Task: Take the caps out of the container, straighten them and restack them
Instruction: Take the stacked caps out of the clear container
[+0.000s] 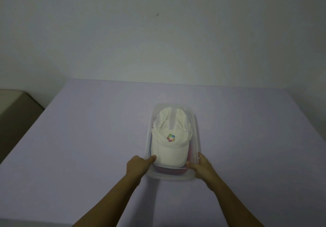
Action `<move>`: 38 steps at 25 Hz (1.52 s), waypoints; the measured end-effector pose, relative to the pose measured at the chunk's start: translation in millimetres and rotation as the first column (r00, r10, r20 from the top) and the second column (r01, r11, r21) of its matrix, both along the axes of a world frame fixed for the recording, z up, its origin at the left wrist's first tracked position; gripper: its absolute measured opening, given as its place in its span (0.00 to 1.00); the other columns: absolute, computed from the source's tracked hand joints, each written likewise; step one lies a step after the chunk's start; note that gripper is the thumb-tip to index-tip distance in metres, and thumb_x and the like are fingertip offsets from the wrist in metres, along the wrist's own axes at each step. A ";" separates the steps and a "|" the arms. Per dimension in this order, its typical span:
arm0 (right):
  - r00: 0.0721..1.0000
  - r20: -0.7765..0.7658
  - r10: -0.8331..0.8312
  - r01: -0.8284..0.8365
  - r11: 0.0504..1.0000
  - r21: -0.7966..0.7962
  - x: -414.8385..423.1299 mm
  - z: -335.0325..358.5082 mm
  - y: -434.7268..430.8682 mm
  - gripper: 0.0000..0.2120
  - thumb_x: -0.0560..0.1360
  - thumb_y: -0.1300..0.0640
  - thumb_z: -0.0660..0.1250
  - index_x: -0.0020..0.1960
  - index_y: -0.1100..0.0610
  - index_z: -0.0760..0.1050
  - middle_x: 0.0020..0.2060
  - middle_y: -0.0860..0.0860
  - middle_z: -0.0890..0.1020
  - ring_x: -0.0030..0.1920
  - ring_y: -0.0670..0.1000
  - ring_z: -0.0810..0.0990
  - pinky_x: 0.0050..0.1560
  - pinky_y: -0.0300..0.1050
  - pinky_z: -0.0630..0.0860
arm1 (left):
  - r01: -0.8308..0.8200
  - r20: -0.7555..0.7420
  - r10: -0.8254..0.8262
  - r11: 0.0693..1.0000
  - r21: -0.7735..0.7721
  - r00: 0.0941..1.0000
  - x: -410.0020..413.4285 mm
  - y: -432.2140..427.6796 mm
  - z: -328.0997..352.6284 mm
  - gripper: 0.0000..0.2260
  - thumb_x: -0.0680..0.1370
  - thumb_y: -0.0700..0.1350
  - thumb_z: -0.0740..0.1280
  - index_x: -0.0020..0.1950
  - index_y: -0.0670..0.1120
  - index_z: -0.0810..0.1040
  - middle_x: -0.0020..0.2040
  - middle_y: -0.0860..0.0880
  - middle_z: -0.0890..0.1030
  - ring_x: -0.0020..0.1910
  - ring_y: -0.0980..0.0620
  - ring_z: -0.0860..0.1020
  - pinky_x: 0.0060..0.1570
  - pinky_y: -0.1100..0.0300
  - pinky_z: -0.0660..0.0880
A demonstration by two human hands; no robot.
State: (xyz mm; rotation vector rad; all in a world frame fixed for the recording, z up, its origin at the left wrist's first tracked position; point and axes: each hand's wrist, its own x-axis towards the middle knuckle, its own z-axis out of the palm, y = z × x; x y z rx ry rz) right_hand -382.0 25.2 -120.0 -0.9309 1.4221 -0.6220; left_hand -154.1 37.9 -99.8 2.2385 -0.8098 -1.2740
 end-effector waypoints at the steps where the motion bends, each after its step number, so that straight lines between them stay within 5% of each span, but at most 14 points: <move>1: 1.000 0.026 0.002 -0.002 1.000 0.010 -0.9 1.5 -1.1 0.30 0.66 0.51 0.75 0.64 0.52 0.67 0.54 0.50 0.79 0.54 0.52 0.78 0.52 0.50 0.77 | 0.012 0.006 -0.012 1.000 -0.002 1.000 0.4 -1.2 1.7 0.22 0.71 0.55 0.72 0.48 0.37 0.73 0.35 0.48 0.72 0.35 0.53 0.72 0.28 0.65 0.65; 5: 0.997 0.082 0.014 -0.016 0.999 0.030 -4.0 5.6 -2.1 0.22 0.71 0.61 0.71 0.62 0.52 0.67 0.51 0.50 0.79 0.51 0.52 0.79 0.41 0.44 0.75 | 0.018 0.036 -0.018 1.000 0.002 0.999 -0.5 0.0 5.9 0.20 0.70 0.54 0.73 0.43 0.38 0.73 0.34 0.48 0.71 0.33 0.53 0.71 0.28 0.65 0.65; 13: 0.980 0.198 -0.008 -0.006 0.997 0.072 -8.8 3.8 3.1 0.24 0.71 0.60 0.71 0.65 0.55 0.70 0.55 0.54 0.82 0.55 0.55 0.81 0.56 0.54 0.78 | 0.016 -0.029 -0.016 0.999 -0.028 0.999 -3.7 1.2 16.7 0.21 0.71 0.52 0.73 0.52 0.40 0.69 0.42 0.46 0.72 0.37 0.53 0.71 0.32 0.63 0.68; 15: 0.980 0.198 -0.001 -0.015 0.997 0.075 -10.0 3.3 4.6 0.25 0.71 0.59 0.71 0.67 0.55 0.69 0.56 0.54 0.82 0.56 0.55 0.81 0.58 0.55 0.77 | -0.122 -0.248 0.100 0.989 -0.078 0.964 -8.2 5.4 18.2 0.18 0.72 0.46 0.73 0.54 0.42 0.68 0.48 0.43 0.74 0.42 0.49 0.74 0.38 0.59 0.73; 17: 0.978 0.210 0.005 -0.020 0.997 0.068 -10.6 2.4 5.8 0.23 0.75 0.54 0.67 0.68 0.54 0.68 0.60 0.52 0.79 0.58 0.54 0.79 0.61 0.55 0.75 | -0.283 -0.544 0.180 0.953 -0.111 0.819 -11.0 8.6 22.2 0.20 0.72 0.40 0.72 0.61 0.44 0.68 0.55 0.41 0.76 0.49 0.44 0.77 0.38 0.56 0.76; 21: 0.974 0.204 -0.100 0.070 0.986 0.153 -11.0 1.2 11.1 0.28 0.76 0.36 0.51 0.71 0.47 0.61 0.67 0.50 0.69 0.67 0.56 0.69 0.68 0.54 0.67 | -0.456 -0.715 0.198 0.870 -0.187 0.671 14.6 5.6 28.9 0.24 0.70 0.36 0.71 0.65 0.43 0.70 0.44 0.41 0.82 0.42 0.45 0.80 0.40 0.55 0.75; 26: 0.960 -0.214 0.183 -0.201 0.978 -0.064 -1.5 -6.9 19.8 0.41 0.75 0.58 0.67 0.76 0.54 0.42 0.76 0.52 0.53 0.75 0.53 0.55 0.73 0.49 0.57 | -0.568 -0.707 0.241 0.777 -0.270 0.665 112.6 3.0 38.3 0.22 0.77 0.32 0.61 0.69 0.46 0.69 0.32 0.50 0.84 0.30 0.53 0.83 0.33 0.60 0.81; 31: 0.961 -0.236 0.145 -0.161 0.986 -0.050 1.9 -12.4 17.8 0.41 0.75 0.63 0.66 0.76 0.53 0.42 0.76 0.52 0.54 0.75 0.53 0.56 0.74 0.50 0.57 | -0.638 -0.640 0.400 0.748 -0.186 0.656 185.7 12.6 11.9 0.25 0.77 0.32 0.60 0.73 0.46 0.64 0.44 0.47 0.78 0.30 0.53 0.84 0.32 0.61 0.81; 36: 0.973 -0.190 0.132 -0.139 0.990 -0.026 1.7 -14.2 16.0 0.43 0.74 0.61 0.67 0.76 0.50 0.39 0.77 0.51 0.51 0.76 0.53 0.54 0.74 0.56 0.57 | -0.580 -0.612 0.424 0.812 -0.070 0.667 168.7 10.5 -31.9 0.25 0.79 0.32 0.58 0.74 0.46 0.60 0.38 0.46 0.83 0.29 0.53 0.83 0.27 0.59 0.80; 38: 0.973 -0.182 0.139 -0.145 0.989 -0.020 2.0 -14.3 15.6 0.44 0.74 0.61 0.67 0.76 0.50 0.39 0.77 0.51 0.51 0.76 0.53 0.54 0.74 0.56 0.58 | -0.534 -0.587 0.402 0.843 -0.061 0.703 163.0 8.0 -43.1 0.25 0.79 0.33 0.59 0.75 0.46 0.59 0.49 0.43 0.80 0.37 0.48 0.81 0.34 0.53 0.81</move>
